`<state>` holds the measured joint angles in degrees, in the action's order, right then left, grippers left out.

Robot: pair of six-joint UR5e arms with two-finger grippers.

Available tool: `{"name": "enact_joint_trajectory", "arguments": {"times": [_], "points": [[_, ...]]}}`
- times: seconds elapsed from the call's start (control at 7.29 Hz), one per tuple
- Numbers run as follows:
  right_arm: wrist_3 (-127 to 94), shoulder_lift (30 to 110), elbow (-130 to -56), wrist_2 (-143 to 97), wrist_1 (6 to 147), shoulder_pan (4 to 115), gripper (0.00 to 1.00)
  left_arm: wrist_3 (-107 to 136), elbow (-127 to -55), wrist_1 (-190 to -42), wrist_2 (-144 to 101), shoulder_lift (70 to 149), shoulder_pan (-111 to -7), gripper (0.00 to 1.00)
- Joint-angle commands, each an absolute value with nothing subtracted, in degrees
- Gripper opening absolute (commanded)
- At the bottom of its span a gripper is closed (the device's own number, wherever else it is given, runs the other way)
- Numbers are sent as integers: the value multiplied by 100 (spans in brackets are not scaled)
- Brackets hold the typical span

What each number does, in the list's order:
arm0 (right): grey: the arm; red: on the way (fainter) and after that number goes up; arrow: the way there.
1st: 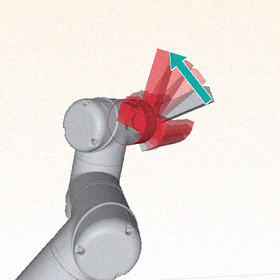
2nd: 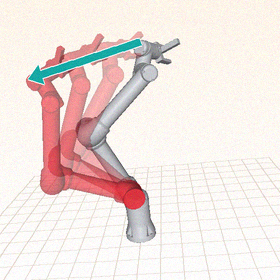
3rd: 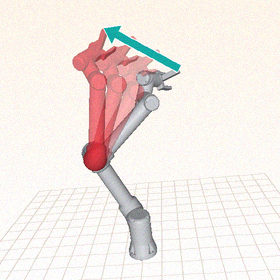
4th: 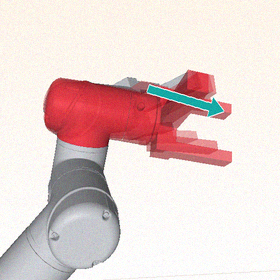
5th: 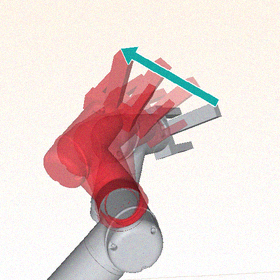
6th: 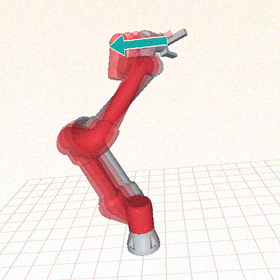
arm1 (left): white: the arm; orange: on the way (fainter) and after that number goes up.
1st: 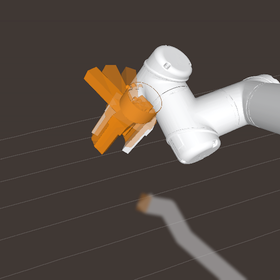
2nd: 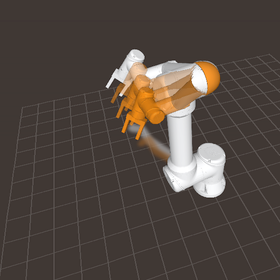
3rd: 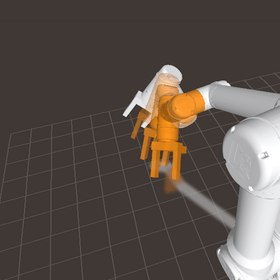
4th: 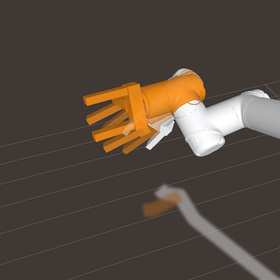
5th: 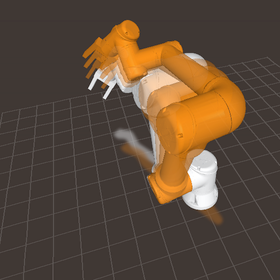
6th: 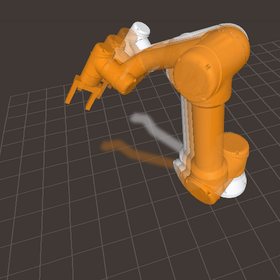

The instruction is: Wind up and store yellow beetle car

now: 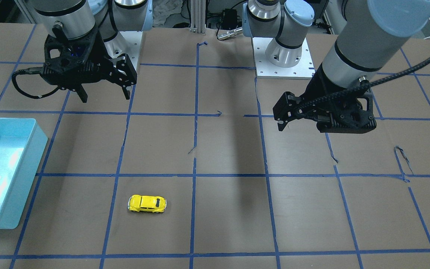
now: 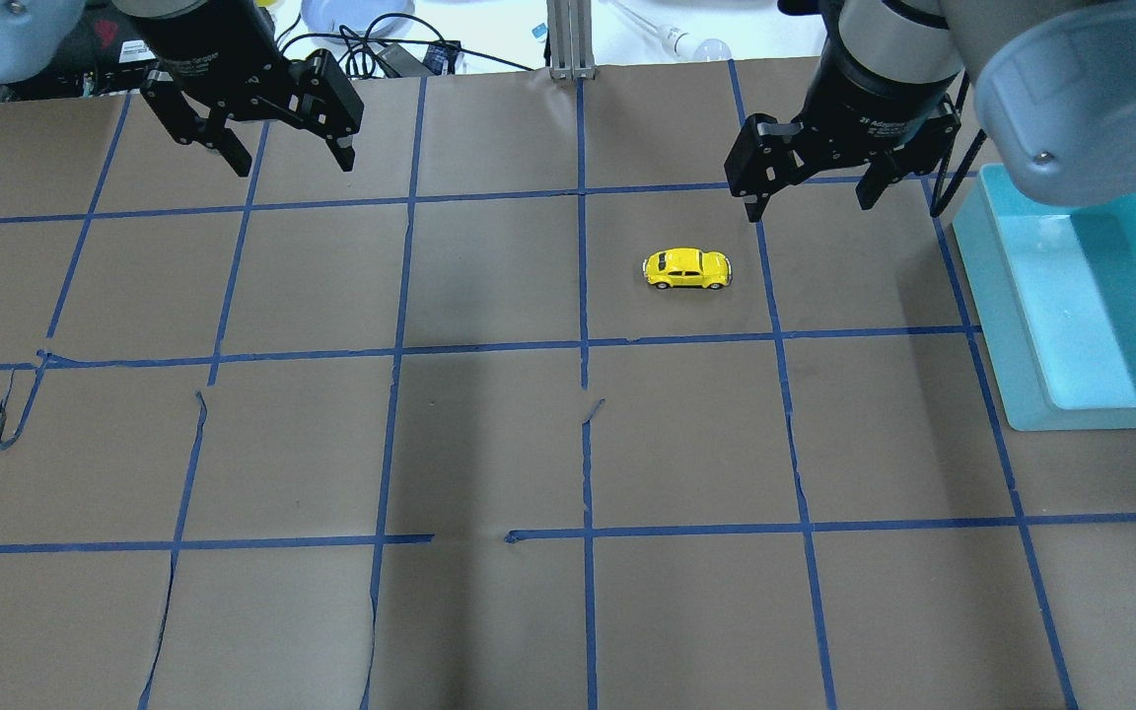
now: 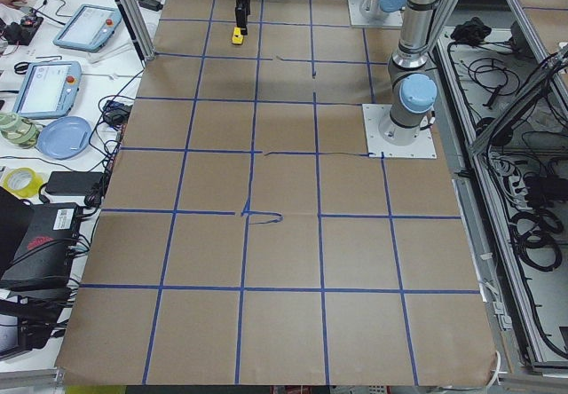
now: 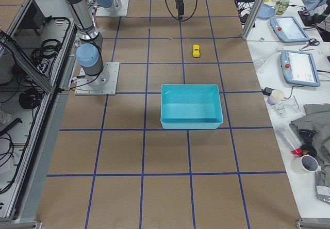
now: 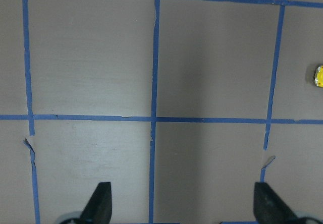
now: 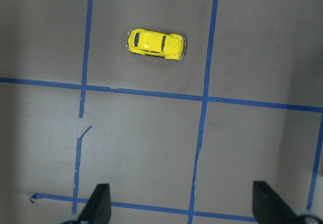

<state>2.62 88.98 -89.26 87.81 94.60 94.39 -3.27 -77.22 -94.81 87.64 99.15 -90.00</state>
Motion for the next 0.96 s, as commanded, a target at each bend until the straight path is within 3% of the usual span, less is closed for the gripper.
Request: {"name": "enact_joint_trajectory", "arguments": {"times": [0.0, 0.41, 0.82], "points": [[1154, 8711, -8877, 8789, 9448, 9431, 100, -483, -8127, -9677, 8877, 9546, -9000, 100], [3824, 8272, -8912, 8815, 9623, 9431, 100, -475, -8989, -8949, 8877, 9071, -9017, 100], [5348, 7369, -8982, 8815, 10439, 9518, 100, -466, -9053, -8868, 8895, 9026, -8991, 100]]}}
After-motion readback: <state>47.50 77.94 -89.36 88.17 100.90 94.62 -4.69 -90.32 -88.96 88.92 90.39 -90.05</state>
